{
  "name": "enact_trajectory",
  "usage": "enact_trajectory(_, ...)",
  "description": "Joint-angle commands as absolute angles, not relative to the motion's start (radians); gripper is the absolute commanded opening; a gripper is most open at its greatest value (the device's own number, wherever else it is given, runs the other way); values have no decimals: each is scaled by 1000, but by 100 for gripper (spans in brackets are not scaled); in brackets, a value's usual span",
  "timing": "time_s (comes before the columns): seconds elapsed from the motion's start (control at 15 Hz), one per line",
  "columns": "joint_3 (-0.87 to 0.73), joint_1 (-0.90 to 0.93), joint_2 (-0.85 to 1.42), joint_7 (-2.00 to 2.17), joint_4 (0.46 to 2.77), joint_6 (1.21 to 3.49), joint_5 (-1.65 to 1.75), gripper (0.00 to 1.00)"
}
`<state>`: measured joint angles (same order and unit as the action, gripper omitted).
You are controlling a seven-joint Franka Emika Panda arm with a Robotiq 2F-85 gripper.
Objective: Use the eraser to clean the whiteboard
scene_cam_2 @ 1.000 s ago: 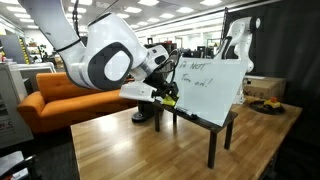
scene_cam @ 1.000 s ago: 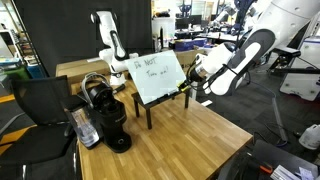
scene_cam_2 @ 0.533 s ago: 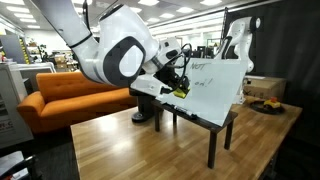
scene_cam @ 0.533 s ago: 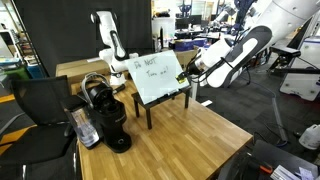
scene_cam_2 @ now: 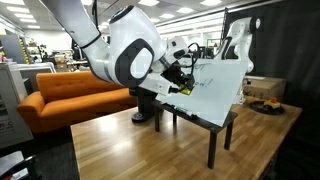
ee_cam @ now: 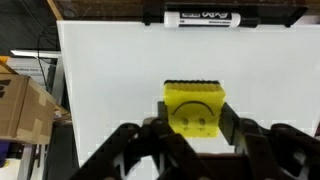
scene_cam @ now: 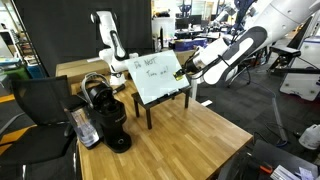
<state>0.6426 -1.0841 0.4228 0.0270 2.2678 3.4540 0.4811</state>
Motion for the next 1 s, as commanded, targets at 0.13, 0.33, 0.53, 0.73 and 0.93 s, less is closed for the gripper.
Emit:
enact_trajectory(0.13, 630, -1044, 458, -60, 2244, 3454, 467, 27)
enact_trajectory(0.33, 608, -1005, 474, -93, 2230, 3454, 457, 27)
enact_trajectory(0.53, 581, -964, 485, -120, 2206, 3454, 447, 27)
enact_trajectory(0.73, 551, -924, 504, -139, 2169, 3454, 434, 27)
enact_trajectory(0.93, 506, -870, 523, -153, 2126, 3454, 417, 27)
